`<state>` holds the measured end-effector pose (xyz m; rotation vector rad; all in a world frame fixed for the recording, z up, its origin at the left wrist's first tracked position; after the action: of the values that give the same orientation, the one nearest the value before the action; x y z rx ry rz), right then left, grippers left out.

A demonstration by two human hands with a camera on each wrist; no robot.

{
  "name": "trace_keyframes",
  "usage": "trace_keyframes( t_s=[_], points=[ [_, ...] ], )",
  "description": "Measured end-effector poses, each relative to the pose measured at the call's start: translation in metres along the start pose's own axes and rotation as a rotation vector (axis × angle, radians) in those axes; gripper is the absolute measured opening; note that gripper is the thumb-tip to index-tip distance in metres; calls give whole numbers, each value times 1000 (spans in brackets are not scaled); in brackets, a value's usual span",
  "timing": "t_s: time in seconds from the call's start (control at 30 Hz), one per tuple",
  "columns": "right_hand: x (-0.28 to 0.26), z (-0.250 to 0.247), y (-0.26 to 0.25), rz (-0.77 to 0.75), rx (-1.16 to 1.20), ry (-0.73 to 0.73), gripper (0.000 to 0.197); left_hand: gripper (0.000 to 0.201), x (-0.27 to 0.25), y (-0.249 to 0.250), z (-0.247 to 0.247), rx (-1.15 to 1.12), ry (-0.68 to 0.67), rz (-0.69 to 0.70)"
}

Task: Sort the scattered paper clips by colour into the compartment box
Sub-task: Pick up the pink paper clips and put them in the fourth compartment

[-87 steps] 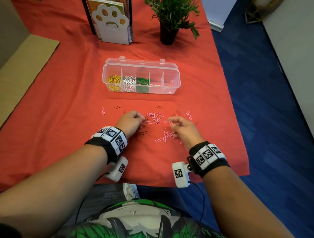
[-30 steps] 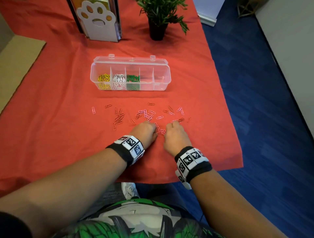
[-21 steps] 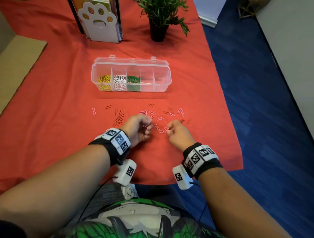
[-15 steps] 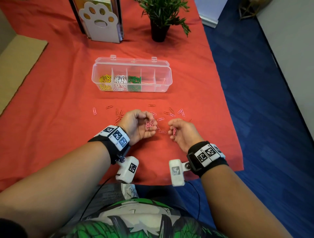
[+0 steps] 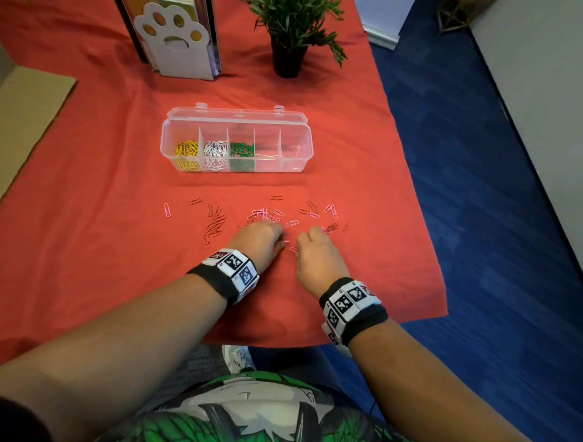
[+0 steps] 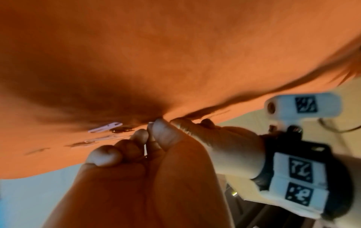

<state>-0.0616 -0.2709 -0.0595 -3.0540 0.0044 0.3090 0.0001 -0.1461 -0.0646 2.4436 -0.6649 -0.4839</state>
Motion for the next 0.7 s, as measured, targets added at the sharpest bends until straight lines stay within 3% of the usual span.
trace_keyframes(
  t_s=[0.1,0.17,0.23,0.3,0.37,0.43,0.5,0.57,0.63,0.7],
  points=[
    [0,0,3,18,6,-27,16,18,-1,2,-2,-70,20,-42],
    [6,1,11,85,220,-38,11,14,1,5,-7,-293,39,-199],
    [14,-1,24,231,541,-79,12,18,2,7,-14,-823,24,-447],
    [18,-7,34,391,864,-110,22,17,1,12,-21,-1399,-48,-584],
    [20,-16,42,493,1181,-123,32,8,-1,17,-34,-1742,-146,-577],
    [23,-29,52,543,1507,-101,32,16,0,18,-43,-1888,-180,-533],
    [26,-38,63,592,1790,-94,24,17,5,20,-45,-1922,-145,-557],
    [30,-42,72,663,1893,-110,21,23,12,22,-41,-1791,-82,-640],
    [41,-38,80,711,1713,-103,18,29,21,20,-33,-1357,32,-636],
    [53,-38,86,662,1172,-119,16,25,28,18,-28,-819,122,-482]
  ],
)
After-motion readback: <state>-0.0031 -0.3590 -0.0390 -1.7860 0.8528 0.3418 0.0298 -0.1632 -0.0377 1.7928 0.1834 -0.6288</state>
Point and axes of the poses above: each hand's wrist, its own x-axis towards the middle knuckle, its own z-axis out of the palm, y = z × x, the point moved 2 cm from there along x, towards the middle knuckle, and after that the axes turned 12 degrees about -x, right-handed, at the moved point
